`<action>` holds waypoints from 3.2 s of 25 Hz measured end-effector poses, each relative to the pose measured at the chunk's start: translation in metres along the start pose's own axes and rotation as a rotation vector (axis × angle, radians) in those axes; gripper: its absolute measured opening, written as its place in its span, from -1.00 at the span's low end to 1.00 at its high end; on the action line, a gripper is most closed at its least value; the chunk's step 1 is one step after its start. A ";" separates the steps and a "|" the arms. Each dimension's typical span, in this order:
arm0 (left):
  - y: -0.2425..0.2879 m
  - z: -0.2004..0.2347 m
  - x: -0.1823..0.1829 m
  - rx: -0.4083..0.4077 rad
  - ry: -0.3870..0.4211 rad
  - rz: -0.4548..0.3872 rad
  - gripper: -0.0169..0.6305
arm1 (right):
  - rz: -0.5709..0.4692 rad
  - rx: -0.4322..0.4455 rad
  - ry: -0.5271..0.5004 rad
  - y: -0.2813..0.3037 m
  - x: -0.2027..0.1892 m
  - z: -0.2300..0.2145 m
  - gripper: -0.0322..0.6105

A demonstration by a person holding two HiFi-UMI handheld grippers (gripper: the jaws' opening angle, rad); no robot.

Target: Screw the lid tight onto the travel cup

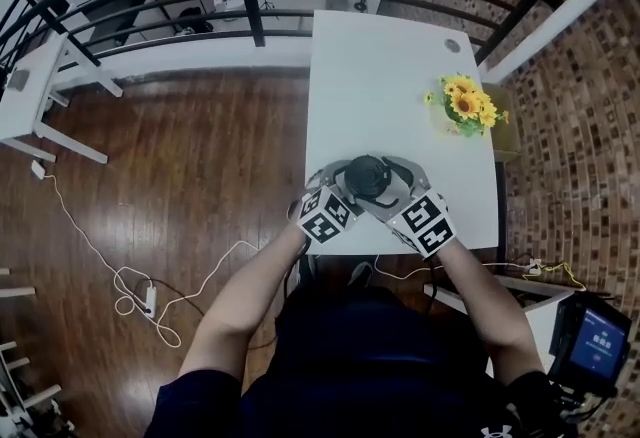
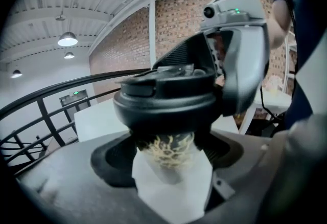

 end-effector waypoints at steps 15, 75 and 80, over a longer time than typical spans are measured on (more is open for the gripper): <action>-0.001 0.000 0.001 0.003 -0.003 -0.005 0.28 | 0.095 0.277 -0.245 0.000 0.028 0.000 0.40; -0.055 -0.032 -0.034 0.134 -0.242 0.025 0.31 | -0.267 -0.169 0.315 -0.010 0.008 0.017 0.37; -0.090 -0.028 -0.042 0.192 -0.389 -0.018 0.24 | -0.406 -0.258 0.429 -0.072 0.019 -0.012 0.37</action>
Point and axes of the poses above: the fingertips, and each gripper's own axes: y forward along the fingers, z to its left, x out of its top, the point moved 5 cm from there along -y, backward along the fingers, and after that the axes turned 7 degrees about y, right-handed, at the moved point
